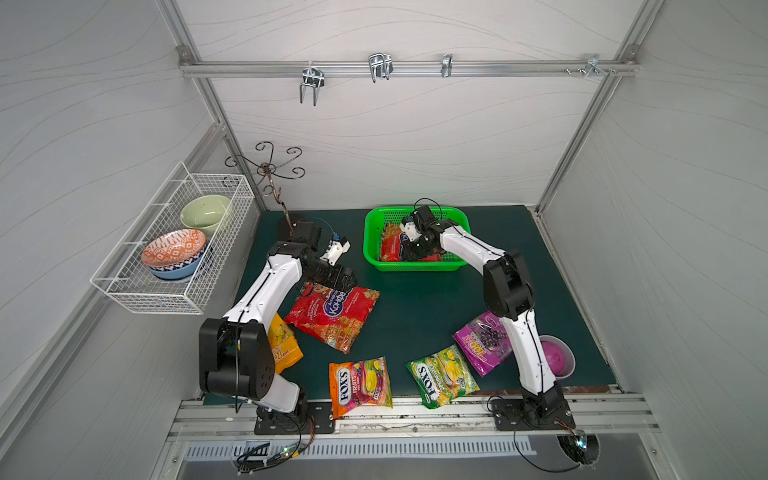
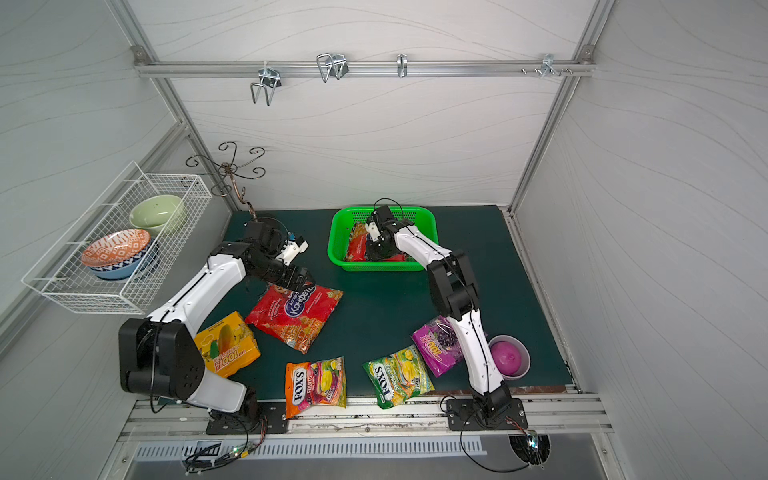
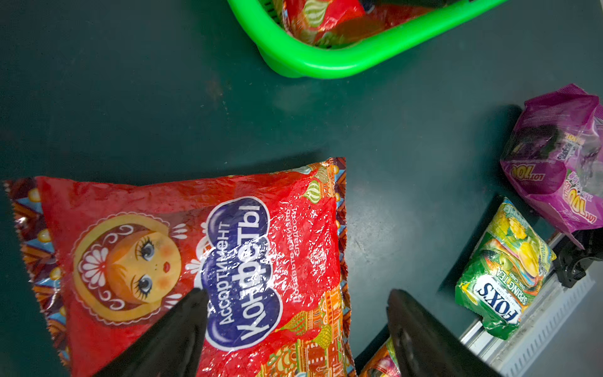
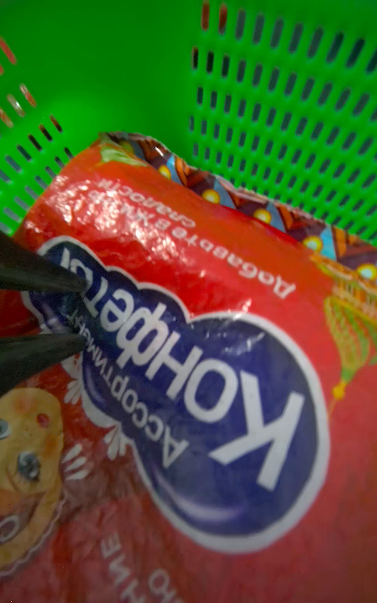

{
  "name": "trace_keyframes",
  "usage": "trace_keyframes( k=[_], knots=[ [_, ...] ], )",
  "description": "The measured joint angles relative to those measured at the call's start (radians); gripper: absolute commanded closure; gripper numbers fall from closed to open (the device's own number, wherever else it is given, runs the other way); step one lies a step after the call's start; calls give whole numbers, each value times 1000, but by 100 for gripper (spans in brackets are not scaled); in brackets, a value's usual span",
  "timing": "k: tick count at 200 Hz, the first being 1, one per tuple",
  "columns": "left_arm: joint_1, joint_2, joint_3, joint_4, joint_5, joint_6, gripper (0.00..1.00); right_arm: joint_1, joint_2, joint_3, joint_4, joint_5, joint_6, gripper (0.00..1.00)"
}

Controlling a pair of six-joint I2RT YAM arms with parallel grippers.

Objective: Put the candies in the basket
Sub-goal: Move the basket to the center of the board.

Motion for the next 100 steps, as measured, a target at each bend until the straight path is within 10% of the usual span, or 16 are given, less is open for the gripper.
trace_keyframes(
  k=[100],
  knots=[
    [0, -8, 10, -11, -79, 25, 11, 77, -211, -168, -32, 40, -114, 61]
  ],
)
